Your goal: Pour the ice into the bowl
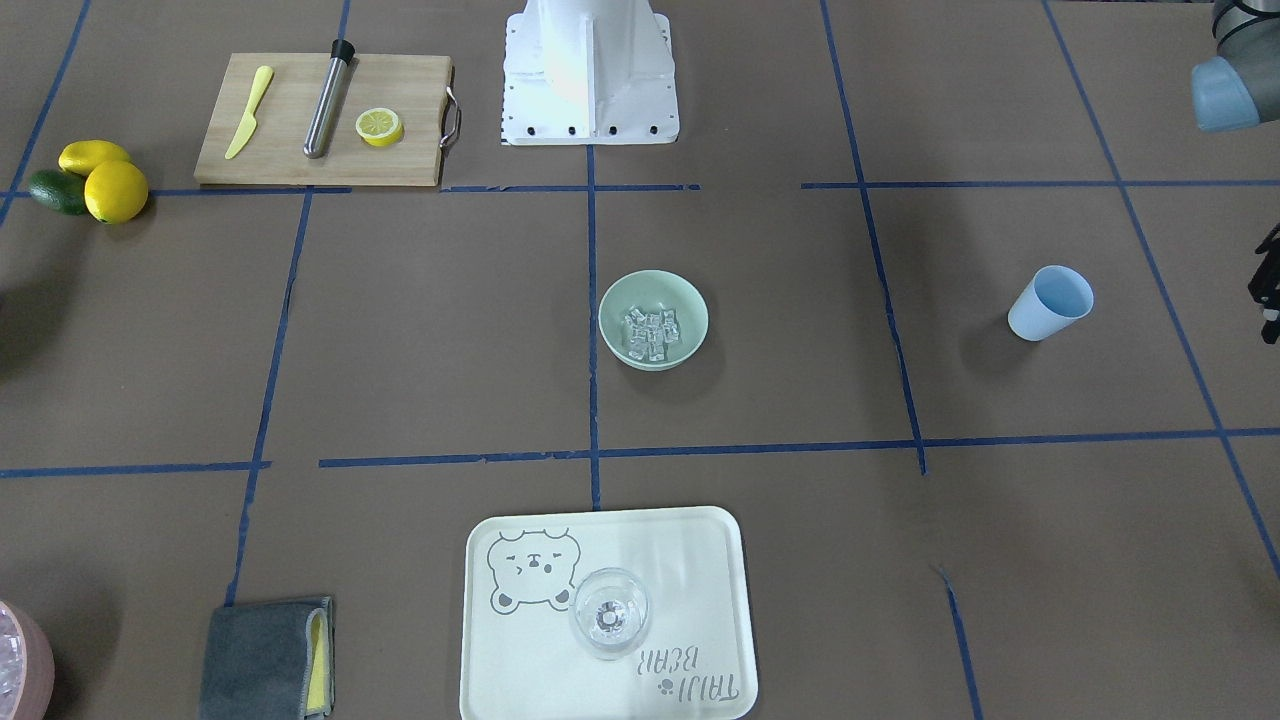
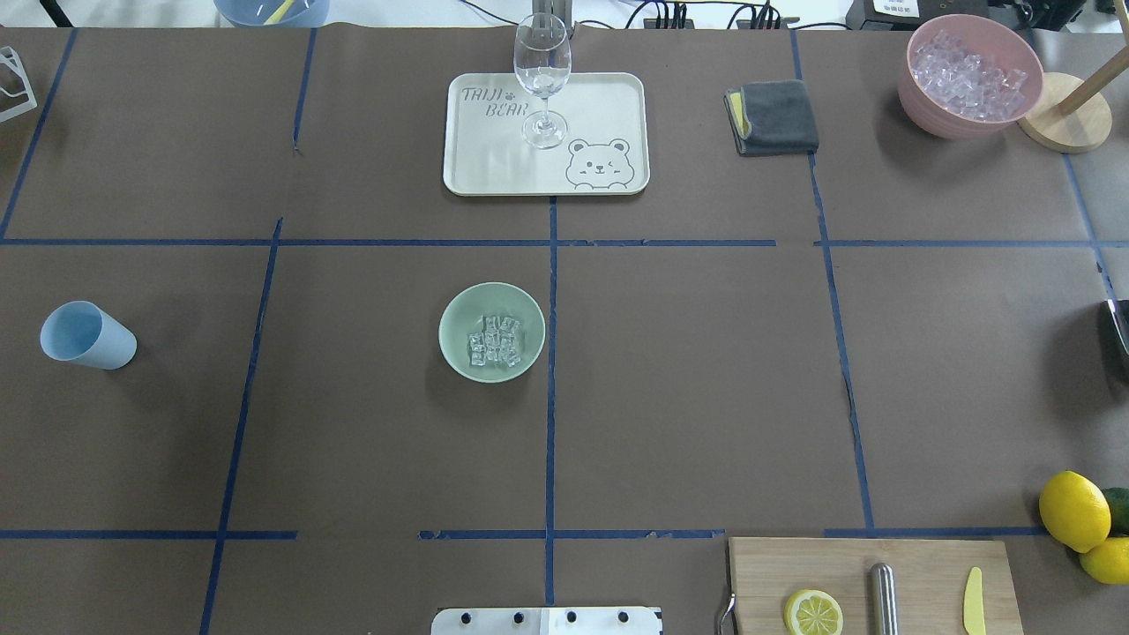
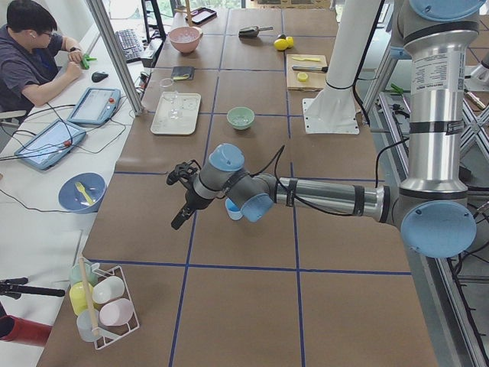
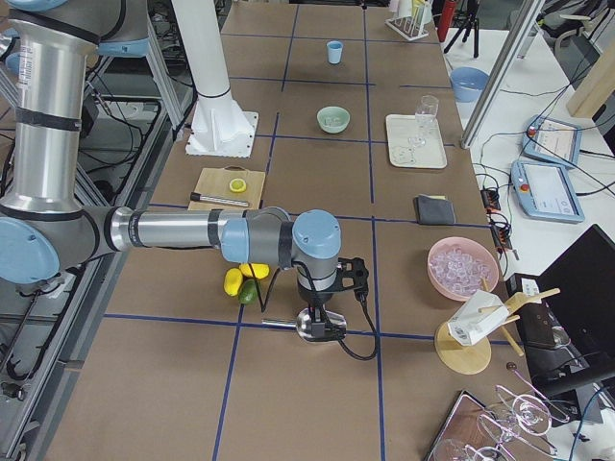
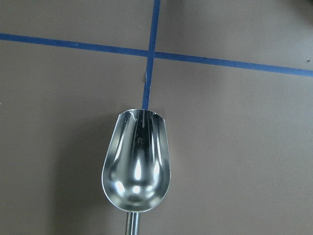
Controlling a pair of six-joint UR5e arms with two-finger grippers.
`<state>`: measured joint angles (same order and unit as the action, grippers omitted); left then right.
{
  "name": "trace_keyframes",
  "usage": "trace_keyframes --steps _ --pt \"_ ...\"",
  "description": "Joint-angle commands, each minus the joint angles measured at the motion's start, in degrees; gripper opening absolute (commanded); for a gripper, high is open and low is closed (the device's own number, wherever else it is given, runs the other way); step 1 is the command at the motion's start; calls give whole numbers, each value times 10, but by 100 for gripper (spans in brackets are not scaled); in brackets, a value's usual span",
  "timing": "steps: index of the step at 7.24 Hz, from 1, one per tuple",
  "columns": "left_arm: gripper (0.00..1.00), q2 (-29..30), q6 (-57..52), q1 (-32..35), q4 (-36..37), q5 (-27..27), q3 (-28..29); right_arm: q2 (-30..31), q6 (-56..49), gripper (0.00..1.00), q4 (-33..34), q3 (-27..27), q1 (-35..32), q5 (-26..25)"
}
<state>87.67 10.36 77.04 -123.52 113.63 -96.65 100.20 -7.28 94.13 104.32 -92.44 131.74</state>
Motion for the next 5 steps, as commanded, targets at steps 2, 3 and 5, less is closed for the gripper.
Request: trace_keyframes --steps 2,3,5 --pt "100 49 -79 93 271 93 6 -2 4 100 -1 25 2 36" --pt "100 40 -93 119 321 160 6 -2 5 100 -30 41 8 46" --pt "100 7 -229 159 325 175 3 -9 28 100 -124 45 70 60"
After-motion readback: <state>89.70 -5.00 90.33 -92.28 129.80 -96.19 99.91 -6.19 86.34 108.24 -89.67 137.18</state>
